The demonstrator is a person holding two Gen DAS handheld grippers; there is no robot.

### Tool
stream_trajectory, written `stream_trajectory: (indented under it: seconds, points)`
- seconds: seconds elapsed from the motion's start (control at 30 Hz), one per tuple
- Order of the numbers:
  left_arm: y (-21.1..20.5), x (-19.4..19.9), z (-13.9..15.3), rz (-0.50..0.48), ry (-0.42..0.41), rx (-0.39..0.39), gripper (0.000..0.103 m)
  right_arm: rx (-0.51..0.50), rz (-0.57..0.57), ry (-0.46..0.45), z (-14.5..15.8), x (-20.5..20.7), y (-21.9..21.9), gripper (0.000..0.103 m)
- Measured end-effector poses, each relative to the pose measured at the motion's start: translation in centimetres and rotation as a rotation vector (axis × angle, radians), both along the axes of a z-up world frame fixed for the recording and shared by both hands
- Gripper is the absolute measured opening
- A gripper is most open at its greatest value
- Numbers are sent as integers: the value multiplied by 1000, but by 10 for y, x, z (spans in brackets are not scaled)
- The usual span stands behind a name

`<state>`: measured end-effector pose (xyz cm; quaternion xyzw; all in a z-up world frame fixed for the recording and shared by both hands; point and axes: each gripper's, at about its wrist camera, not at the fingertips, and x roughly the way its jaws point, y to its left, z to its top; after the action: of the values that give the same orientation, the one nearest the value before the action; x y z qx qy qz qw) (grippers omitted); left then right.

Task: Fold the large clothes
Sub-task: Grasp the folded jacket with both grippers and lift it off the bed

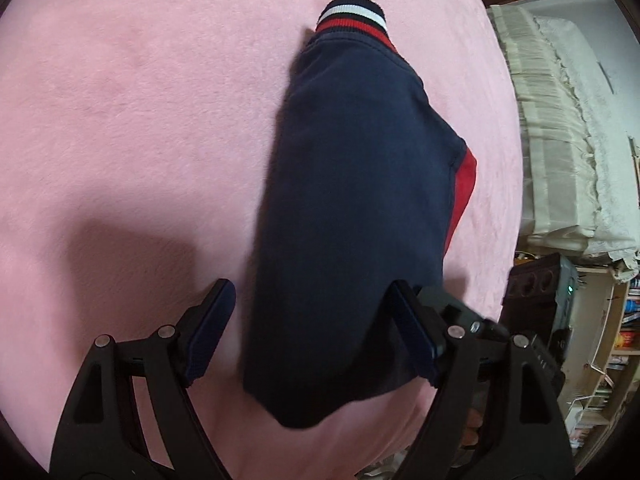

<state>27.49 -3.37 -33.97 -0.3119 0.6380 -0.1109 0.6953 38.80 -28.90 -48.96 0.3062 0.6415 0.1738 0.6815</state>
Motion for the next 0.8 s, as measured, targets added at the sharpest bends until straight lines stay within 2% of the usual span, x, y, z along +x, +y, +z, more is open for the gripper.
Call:
stream_trajectory:
  seconds: [0.03, 0.1, 0.13, 0.17, 0.23, 0.37, 0.53, 0.7, 0.8]
  points:
    - [0, -1, -1, -1, -7, -4, 77, 35, -23, 4, -4, 2, -2, 90]
    - [0, 0, -4, 7, -29, -19, 76, 87, -38, 5, -8, 7, -2, 81]
    - [-1, -1, -4, 13, -51, -31, 68, 116, -41, 8, -15, 11, -1, 69]
    - [-1, 0, -4, 14, -70, -38, 66, 124, -48, 21, -18, 13, 0, 64]
    - [-4, -1, -4, 21, -86, -14, 63, 143, -94, 44, -22, 13, 1, 60]
    - [-10, -11, 15, 33, -137, 22, 43, 127, -97, 29, -11, 9, 5, 44]
    - [-15, -25, 65, 17, -144, 106, 36, 82, -57, 17, 30, -3, 19, 34]
    - [-9, -57, 130, 48, -138, 126, 35, 87, 37, 28, 88, -19, 32, 32]
    - [4, -77, 171, 77, -148, 176, 35, 106, 108, 30, 121, -27, 54, 32]
